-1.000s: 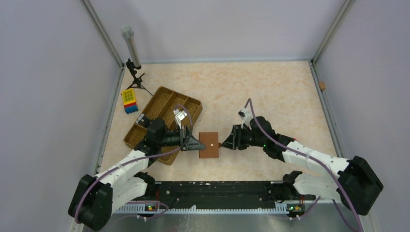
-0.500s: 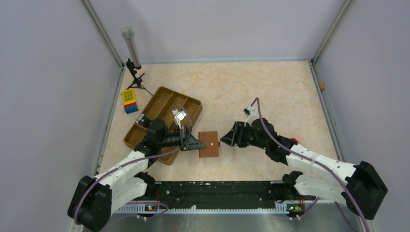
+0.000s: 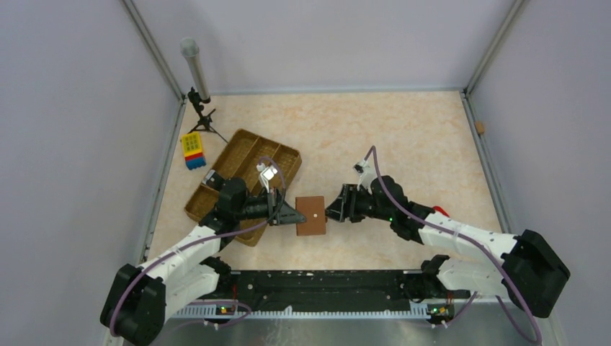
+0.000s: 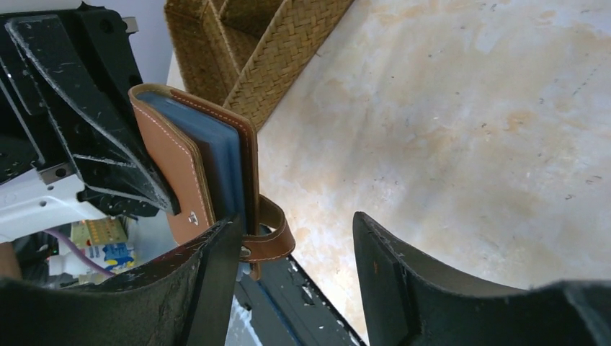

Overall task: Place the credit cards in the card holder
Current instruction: Close the card holder at the center of the board.

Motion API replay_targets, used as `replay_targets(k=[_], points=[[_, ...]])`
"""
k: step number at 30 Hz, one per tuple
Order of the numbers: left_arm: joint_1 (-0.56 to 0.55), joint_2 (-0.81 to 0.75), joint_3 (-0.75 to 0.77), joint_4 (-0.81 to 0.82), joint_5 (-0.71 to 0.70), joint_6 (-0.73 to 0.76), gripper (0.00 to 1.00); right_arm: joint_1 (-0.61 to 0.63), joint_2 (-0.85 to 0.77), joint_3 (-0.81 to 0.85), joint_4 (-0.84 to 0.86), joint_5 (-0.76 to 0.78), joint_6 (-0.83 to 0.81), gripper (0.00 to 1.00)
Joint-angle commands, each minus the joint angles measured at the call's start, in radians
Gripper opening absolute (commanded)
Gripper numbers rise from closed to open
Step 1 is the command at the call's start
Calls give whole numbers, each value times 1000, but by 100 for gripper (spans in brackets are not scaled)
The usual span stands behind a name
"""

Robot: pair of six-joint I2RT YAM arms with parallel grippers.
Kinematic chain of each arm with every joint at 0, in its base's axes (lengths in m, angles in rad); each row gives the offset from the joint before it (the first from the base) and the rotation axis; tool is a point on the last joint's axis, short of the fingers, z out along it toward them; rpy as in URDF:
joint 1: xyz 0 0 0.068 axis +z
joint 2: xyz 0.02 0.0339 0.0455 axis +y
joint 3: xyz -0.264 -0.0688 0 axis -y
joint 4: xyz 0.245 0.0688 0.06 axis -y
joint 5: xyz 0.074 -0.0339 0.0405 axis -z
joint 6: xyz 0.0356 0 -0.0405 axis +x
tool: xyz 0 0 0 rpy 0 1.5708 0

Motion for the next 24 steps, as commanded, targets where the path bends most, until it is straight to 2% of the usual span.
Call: replay_targets(k=[1, 12, 15, 20, 24], points=[[-4, -24, 19, 23, 1, 19, 0, 9, -4, -12, 112, -62, 11, 58], [-4, 3, 19, 17, 2, 37, 0, 9, 58, -25, 234, -169, 46, 63], [-3, -1, 21, 15, -8, 36, 0, 9, 61, -23, 168, -153, 20, 62], [-2, -6, 26, 2, -21, 42, 0, 10, 47, -12, -25, -65, -44, 54], [-3, 12, 27, 1, -14, 45, 0, 10, 34, -17, -65, -38, -55, 52]])
